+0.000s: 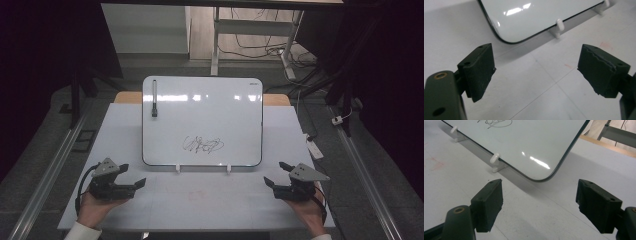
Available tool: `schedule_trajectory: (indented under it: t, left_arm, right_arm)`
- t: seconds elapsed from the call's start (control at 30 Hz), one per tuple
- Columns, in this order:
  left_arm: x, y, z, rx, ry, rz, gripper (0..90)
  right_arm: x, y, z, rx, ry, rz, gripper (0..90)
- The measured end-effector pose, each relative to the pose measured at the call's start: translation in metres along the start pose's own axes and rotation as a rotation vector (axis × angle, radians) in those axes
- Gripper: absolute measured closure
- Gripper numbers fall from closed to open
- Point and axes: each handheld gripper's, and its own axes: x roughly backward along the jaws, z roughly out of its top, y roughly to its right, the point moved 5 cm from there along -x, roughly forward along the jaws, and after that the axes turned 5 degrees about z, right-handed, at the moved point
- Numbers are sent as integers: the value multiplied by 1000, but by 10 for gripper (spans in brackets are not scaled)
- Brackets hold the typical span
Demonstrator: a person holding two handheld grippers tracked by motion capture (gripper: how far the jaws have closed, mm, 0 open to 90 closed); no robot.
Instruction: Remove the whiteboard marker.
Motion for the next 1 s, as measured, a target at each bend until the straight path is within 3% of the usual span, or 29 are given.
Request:
schedule_trajectory:
  t: [0.13, 0.23, 0.4, 0.43, 0.53, 0.57, 0.8, 1.0]
  left_arm:
    - [2, 3, 10, 23, 8, 8, 166]
    - [2, 4, 23, 17, 11, 28, 171]
    - [-1, 6, 63, 7, 31, 55, 182]
    - [-1, 6, 63, 7, 31, 55, 184]
    - [-6, 4, 87, -4, 38, 68, 189]
    - [-6, 4, 87, -4, 38, 68, 191]
    - [-19, -15, 131, 17, 71, 122, 239]
    - [-30, -32, 158, 36, 87, 165, 314]
  right_arm:
    - [-1, 0, 0, -7, 3, 2, 225]
    - [-1, 1, -1, -7, -4, 1, 226]
    - [-2, -1, 0, -3, -5, 1, 227]
    - [-2, -1, 0, -3, -5, 1, 227]
    - [-3, -2, 0, -2, -10, 2, 227]
    - [-3, -2, 0, -2, -10, 2, 227]
    - [-7, -3, -4, -4, -32, 0, 227]
    - [-8, -3, -5, -1, -42, -3, 228]
